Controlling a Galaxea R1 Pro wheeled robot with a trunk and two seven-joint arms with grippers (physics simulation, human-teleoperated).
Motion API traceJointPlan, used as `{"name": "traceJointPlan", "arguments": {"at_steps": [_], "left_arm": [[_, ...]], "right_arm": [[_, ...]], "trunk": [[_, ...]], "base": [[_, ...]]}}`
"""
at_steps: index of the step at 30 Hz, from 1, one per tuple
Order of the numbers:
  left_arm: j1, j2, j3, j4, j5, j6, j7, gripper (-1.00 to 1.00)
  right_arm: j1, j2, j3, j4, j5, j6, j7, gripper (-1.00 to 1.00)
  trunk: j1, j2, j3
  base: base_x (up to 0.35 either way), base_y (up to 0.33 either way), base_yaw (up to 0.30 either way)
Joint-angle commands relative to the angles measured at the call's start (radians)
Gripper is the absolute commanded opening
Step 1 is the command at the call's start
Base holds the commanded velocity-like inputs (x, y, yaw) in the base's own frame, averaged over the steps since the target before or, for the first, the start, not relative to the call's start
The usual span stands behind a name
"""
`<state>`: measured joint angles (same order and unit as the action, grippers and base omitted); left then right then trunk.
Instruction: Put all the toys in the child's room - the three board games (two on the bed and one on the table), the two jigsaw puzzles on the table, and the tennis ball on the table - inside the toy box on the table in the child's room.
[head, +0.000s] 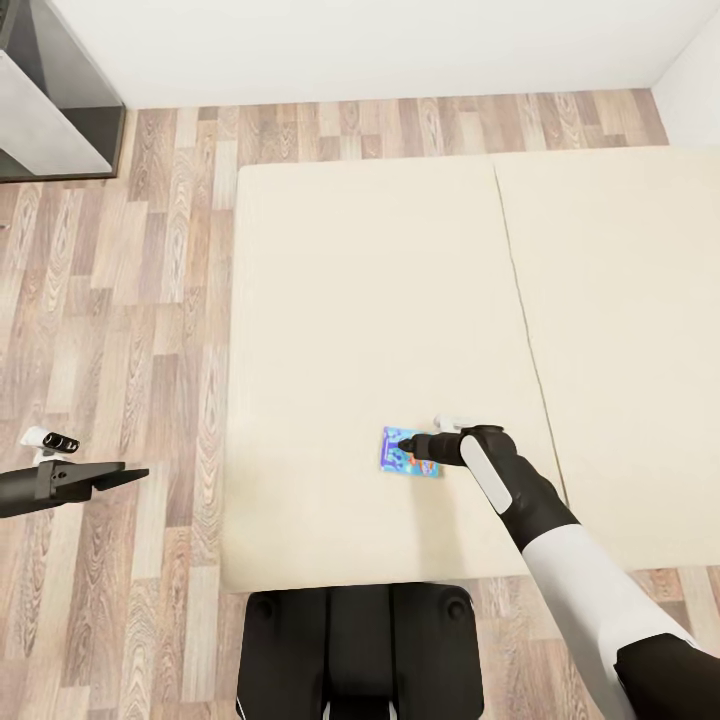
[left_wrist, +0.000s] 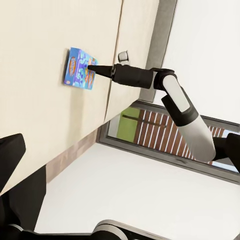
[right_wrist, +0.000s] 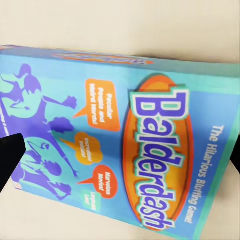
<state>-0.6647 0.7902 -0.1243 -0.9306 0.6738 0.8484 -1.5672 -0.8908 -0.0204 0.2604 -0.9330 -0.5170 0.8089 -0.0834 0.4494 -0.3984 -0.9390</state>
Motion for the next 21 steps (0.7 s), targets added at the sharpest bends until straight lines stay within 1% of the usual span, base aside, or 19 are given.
{"name": "traceJointPlan", "arguments": {"at_steps": [1,6,11,17,21], "left_arm": [[-0.001,0.001,-0.005,0.001,0.003,0.011,-0.004,1.00],[-0.001,0.001,-0.005,0.001,0.004,0.011,-0.004,1.00],[-0.001,0.001,-0.005,0.001,0.003,0.011,-0.004,1.00],[-0.001,0.001,-0.005,0.001,0.003,0.011,-0.004,1.00],[-0.001,0.001,-0.005,0.001,0.003,0.011,-0.004,1.00]], "right_arm": [[0.000,-0.001,0.003,-0.001,-0.010,0.003,-0.009,1.00],[0.000,-0.001,0.003,-0.001,-0.010,0.003,-0.009,1.00],[0.000,-0.001,0.003,-0.001,-0.010,0.002,-0.009,1.00],[0.001,-0.001,0.003,-0.001,-0.010,0.001,-0.009,1.00],[0.001,-0.001,0.003,-0.001,-0.010,0.001,-0.009,1.00]], "trunk": [[0.001,-0.002,-0.001],[0.001,-0.002,-0.001],[0.001,-0.002,-0.001],[0.001,-0.002,-0.001],[0.001,-0.002,-0.001]], "base": [[0.000,0.030,0.000],[0.000,0.016,0.000],[0.000,0.107,0.000],[0.000,0.031,0.000],[0.000,0.118,0.000]]}}
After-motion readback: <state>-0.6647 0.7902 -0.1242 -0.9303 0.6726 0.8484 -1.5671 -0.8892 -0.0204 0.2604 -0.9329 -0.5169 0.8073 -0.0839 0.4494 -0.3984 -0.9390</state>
